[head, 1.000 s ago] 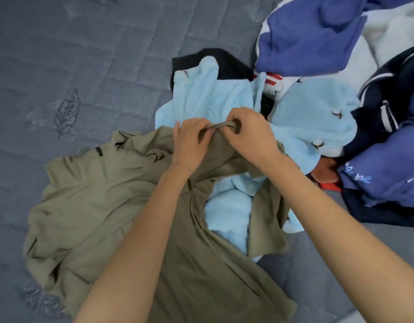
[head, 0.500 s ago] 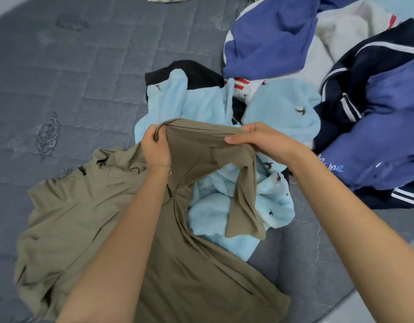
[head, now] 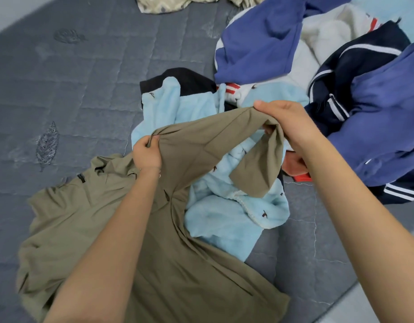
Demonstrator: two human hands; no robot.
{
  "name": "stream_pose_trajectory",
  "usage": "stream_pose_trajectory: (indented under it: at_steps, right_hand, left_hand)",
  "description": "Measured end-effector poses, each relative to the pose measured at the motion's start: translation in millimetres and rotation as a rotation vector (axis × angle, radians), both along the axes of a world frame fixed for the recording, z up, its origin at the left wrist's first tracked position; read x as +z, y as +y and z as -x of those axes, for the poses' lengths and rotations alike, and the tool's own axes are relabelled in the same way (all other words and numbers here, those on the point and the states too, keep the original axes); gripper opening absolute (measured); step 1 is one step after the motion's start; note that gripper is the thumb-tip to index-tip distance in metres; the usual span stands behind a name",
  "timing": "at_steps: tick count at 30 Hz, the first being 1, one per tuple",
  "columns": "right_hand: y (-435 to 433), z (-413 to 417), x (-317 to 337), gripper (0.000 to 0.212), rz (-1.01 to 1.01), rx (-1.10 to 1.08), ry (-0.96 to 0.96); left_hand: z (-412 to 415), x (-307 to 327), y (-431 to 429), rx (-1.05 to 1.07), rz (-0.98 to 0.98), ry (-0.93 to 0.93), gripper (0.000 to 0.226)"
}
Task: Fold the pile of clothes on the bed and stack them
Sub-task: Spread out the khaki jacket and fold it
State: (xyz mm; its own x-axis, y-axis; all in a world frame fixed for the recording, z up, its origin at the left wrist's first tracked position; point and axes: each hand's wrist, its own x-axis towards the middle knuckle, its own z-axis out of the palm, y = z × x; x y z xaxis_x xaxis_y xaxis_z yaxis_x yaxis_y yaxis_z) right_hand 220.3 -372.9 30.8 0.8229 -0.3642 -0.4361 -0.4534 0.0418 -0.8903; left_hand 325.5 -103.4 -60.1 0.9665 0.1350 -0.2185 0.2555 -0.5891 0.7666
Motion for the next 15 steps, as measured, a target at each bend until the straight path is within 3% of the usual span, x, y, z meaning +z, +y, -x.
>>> stream_pose_trajectory:
  at_steps: [3,5,7,10,13,15]
  right_hand:
    - [-3,6,-3,0.047,0.152,-0.055,-0.083]
    - [-2,9,3,0.055,0.16,0.013,-0.125]
    - [-2,13,10,0.054,0.146,0.106,-0.142]
    - [-6,18,20,0.03,0.139,0.231,-0.121]
    - [-18,25,25,0.014,0.248,0.304,-0.106]
    - [-28,31,25,0.01,0.301,0.28,-0.082]
  left_hand:
    - [7,4,-13,-0.121,-0.042,-0.06,0.02]
    - [14,13,-34,-0.389,-0.094,-0.199,0.028]
    - [24,32,-63,-0.63,0.046,-0.202,0.034]
    - [32,61,-105,-0.8,0.187,-0.029,0.026]
    - [35,75,-124,-0.893,0.178,-0.036,0.026]
    - [36,81,-129,-0.879,0.262,-0.021,0.011]
